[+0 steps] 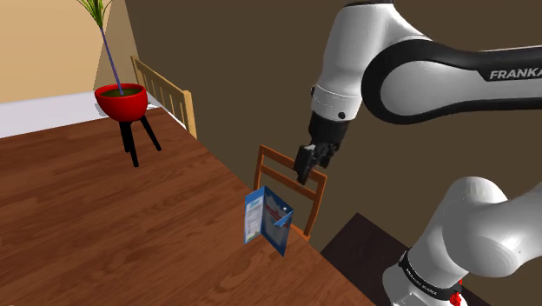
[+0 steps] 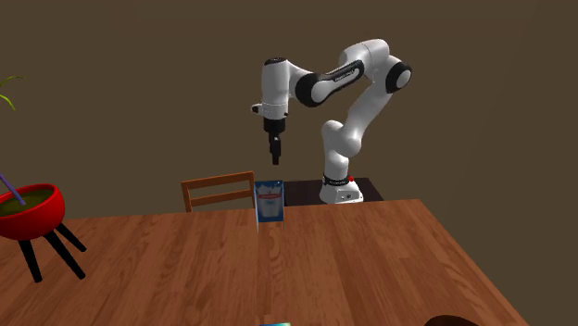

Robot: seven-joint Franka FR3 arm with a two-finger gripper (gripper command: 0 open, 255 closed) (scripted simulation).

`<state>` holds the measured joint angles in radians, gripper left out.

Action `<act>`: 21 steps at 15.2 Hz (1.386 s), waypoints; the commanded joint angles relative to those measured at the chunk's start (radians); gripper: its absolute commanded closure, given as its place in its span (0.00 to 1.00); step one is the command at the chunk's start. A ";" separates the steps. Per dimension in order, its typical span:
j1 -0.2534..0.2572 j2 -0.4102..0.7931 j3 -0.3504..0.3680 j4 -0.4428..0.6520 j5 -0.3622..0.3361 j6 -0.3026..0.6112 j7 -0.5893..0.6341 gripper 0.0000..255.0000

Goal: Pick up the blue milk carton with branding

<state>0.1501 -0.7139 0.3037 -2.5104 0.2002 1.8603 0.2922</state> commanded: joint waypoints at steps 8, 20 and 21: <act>0.027 0.201 0.219 0.062 0.052 0.209 0.204 0.00; 0.024 0.253 0.256 -0.005 0.056 0.330 0.218 1.00; 0.024 0.253 0.256 -0.005 0.056 0.330 0.218 1.00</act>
<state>0.1743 -0.4625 0.5592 -2.5142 0.2560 2.1892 0.5100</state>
